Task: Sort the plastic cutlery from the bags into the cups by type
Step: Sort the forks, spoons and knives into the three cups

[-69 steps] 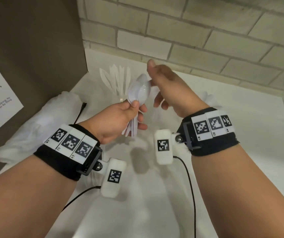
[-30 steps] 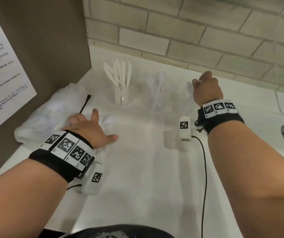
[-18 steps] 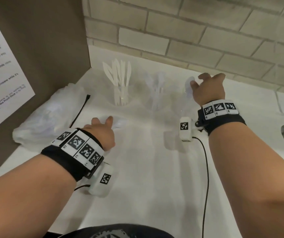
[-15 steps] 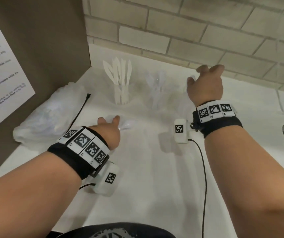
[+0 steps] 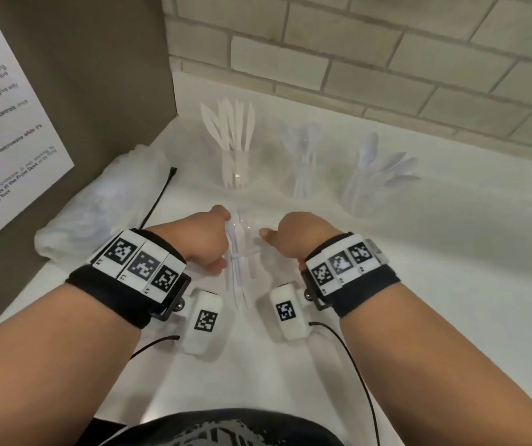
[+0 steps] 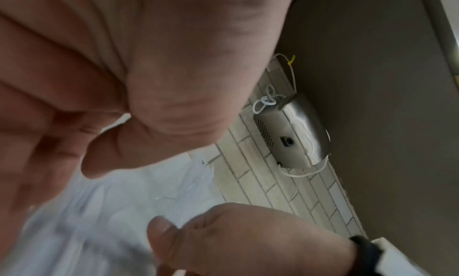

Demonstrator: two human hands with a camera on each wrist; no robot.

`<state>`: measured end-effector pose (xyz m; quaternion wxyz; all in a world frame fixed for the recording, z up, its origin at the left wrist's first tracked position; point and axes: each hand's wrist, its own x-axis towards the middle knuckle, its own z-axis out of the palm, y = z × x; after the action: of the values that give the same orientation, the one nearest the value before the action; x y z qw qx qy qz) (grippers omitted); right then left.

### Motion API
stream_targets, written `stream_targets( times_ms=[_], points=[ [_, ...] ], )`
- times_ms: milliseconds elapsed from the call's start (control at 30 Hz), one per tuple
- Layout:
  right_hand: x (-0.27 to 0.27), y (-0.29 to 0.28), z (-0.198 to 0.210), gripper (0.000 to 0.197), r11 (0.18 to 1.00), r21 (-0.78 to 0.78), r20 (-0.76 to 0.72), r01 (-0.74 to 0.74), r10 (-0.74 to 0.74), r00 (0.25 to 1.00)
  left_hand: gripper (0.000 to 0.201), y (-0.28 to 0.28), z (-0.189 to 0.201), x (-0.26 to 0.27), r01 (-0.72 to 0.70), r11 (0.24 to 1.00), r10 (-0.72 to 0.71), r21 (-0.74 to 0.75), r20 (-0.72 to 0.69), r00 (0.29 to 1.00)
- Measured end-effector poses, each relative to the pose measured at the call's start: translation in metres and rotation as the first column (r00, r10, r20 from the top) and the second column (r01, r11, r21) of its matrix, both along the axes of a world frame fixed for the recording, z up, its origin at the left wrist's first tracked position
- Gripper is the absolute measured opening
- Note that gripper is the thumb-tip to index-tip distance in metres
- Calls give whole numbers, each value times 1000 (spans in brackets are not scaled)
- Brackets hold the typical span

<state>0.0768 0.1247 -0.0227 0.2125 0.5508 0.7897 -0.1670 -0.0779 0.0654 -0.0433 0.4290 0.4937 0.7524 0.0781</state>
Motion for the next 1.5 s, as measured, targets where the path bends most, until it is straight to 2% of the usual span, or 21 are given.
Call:
stream_targets(
  times_ms=[67, 100, 233, 300, 400, 467, 567, 633, 700, 767, 867, 967, 1000, 1033, 1067, 1133, 1200, 1267, 1400, 1433, 1500],
  points=[
    [-7, 3, -12, 32, 999, 41, -24, 10, -9, 1000, 69, -2, -1, 3, -6, 1000, 6, 8, 19, 1000],
    [-9, 3, -16, 29, 999, 46, -34, 23, -21, 999, 64, -2, -1, 5, -19, 1000, 18, 25, 36, 999],
    [-14, 2, -18, 45, 1000, 0, -87, 23, -23, 996, 50, -4, -3, 12, -43, 997, 36, 60, 113, 993],
    [-12, 4, -16, 42, 1000, 17, -120, 15, -12, 993, 48, -5, -3, 13, -33, 999, 28, 34, 148, 989],
    [-11, 8, -12, 57, 997, -13, -192, 78, -79, 978, 51, -3, -2, 11, -48, 999, 44, 23, 155, 987],
    [-14, 9, -10, 62, 997, -49, -156, 62, -69, 985, 59, 0, 0, 9, -16, 998, 13, 55, 52, 999],
    [-16, 10, -11, 42, 996, 40, -18, -79, 79, 997, 62, 3, -1, 7, 37, 998, -37, 46, -18, 999],
    [-15, 10, -7, 34, 971, 65, 82, -230, 225, 971, 59, 3, -3, 7, 61, 998, -60, 33, -27, 998],
    [-12, 14, -7, 28, 964, 78, 74, -254, 248, 966, 55, 2, -4, 8, 72, 996, -71, 50, -22, 997],
    [-10, 14, -10, 29, 965, 77, 52, -250, 246, 968, 50, 1, -5, 8, 67, 995, -66, 74, -11, 998],
    [-10, 9, -19, 31, 980, 55, -48, -189, 191, 980, 52, -2, -9, 10, -6, 999, -2, 53, 147, 989],
    [-8, -3, -22, 32, 990, 55, -196, -133, 142, 970, 52, -7, -6, 12, -97, 995, 84, 27, 319, 944],
    [-7, -6, -23, 45, 995, 46, -246, -90, 99, 964, 52, -7, -5, 11, -110, 993, 93, 35, 330, 940],
    [-7, -10, -23, 67, 998, 43, -268, -41, 51, 962, 53, -7, -5, 10, -112, 992, 90, 58, 296, 951],
    [-8, -12, -24, 86, 998, 55, -247, -12, 25, 969, 55, -5, -4, 7, -108, 990, 86, 91, 218, 972],
    [-11, -15, -27, 100, 995, 96, -161, -19, 35, 986, 66, 0, -5, 1, -87, 986, 86, 144, 15, 996],
    [-14, -15, -27, 95, 995, 91, -114, -29, 40, 993, 82, 6, -6, -2, -40, 989, 56, 140, -111, 992],
    [-17, -11, -26, 84, 998, 57, -124, -36, 43, 991, 89, 9, -7, -2, 42, 991, -22, 128, -156, 987],
    [-21, -7, -20, 40, 975, 100, -72, -197, 205, 976, 66, 11, -11, -4, 176, 978, -142, 114, -259, 955],
    [-22, -6, -18, 31, 964, 110, -44, -242, 248, 968, 61, 11, -12, -5, 175, 977, -139, 120, -259, 956],
    [-22, -6, -17, 26, 956, 92, -36, -278, 282, 959, 57, 8, -13, -6, 125, 982, -95, 141, -204, 974]
  ],
)
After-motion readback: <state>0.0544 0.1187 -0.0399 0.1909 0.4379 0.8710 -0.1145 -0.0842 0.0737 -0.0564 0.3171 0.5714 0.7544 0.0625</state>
